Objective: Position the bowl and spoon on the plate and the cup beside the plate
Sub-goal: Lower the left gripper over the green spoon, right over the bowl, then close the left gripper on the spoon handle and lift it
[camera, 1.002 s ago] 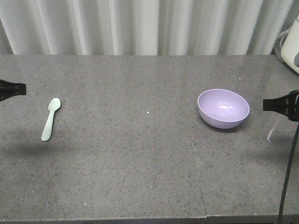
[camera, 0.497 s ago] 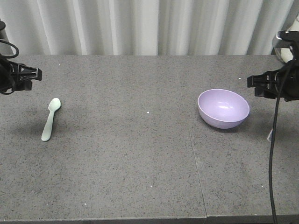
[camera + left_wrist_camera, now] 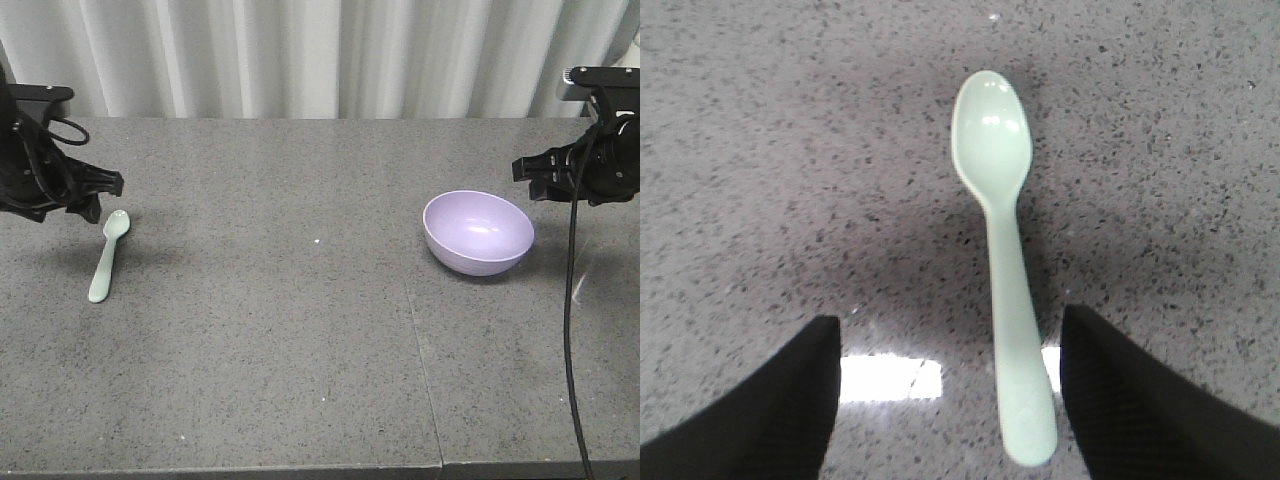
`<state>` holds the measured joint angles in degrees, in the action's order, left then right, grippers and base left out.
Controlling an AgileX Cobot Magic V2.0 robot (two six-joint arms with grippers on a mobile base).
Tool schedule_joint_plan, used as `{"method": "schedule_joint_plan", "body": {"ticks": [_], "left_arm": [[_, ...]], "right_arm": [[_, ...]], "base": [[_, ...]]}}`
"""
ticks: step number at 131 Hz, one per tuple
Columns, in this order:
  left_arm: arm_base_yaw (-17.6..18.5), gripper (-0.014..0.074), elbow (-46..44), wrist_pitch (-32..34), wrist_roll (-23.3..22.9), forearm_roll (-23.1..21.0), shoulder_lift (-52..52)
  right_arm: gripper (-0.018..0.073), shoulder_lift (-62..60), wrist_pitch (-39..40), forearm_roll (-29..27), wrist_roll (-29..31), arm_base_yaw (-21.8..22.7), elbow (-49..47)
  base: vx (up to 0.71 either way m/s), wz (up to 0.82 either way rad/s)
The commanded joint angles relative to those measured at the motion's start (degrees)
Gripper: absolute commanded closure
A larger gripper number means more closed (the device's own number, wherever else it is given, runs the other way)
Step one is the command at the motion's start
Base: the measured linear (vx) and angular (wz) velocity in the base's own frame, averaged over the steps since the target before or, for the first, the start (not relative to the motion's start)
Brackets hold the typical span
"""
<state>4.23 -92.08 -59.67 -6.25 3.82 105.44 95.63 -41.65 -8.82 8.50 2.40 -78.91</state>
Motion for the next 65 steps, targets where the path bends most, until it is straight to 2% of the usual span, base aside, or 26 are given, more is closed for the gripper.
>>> {"method": "schedule_joint_plan", "body": {"ticks": [1,65], "left_arm": [[0.9,0.0135,-3.5,1.1,0.1,-0.7,-0.7],[1.8,0.0135,-6.5,-0.5,0.0,-0.6,6.4]], "right_arm": [[0.0208,-2.2,3.3,-0.3,0.8,0.3,-1.9],[0.0208,-2.2,4.3,-0.4,0.7,0.3,-1.9]], "base": [[0.0,0.0],[0.0,0.0]]}}
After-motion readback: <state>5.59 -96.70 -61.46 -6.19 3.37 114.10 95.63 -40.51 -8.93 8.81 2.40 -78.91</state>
